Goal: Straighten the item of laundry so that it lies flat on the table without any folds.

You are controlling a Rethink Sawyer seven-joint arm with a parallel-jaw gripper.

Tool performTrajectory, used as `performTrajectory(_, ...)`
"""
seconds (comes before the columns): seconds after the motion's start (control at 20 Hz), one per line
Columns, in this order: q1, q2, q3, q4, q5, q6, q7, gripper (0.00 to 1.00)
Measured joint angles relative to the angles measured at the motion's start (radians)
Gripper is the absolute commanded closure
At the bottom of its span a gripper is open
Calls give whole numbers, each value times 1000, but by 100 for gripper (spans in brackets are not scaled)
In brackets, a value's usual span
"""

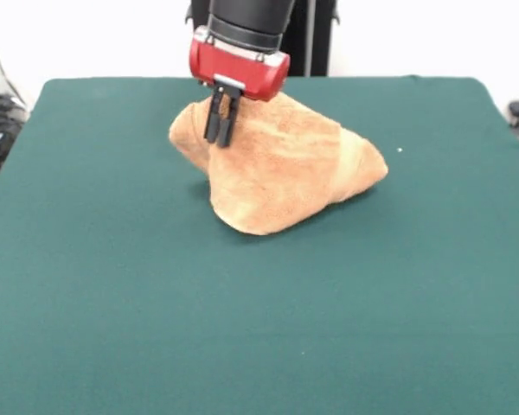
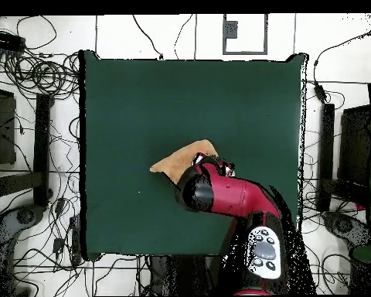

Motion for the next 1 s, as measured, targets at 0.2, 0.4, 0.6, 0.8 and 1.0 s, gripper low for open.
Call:
performTrajectory(0.2, 0, -2, -1, 0, -9, -39, 0, 100)
performTrajectory(0.4, 5, 0, -15, -7, -15, -47, 0, 100)
performTrajectory(0.6, 68, 3, -89, -46, -28, -14, 0, 100)
performTrajectory(0.8, 117, -9, -123, -79, -34, 47, 0, 100)
performTrajectory(1.0, 68, -38, -67, -75, -33, 68, 0, 100)
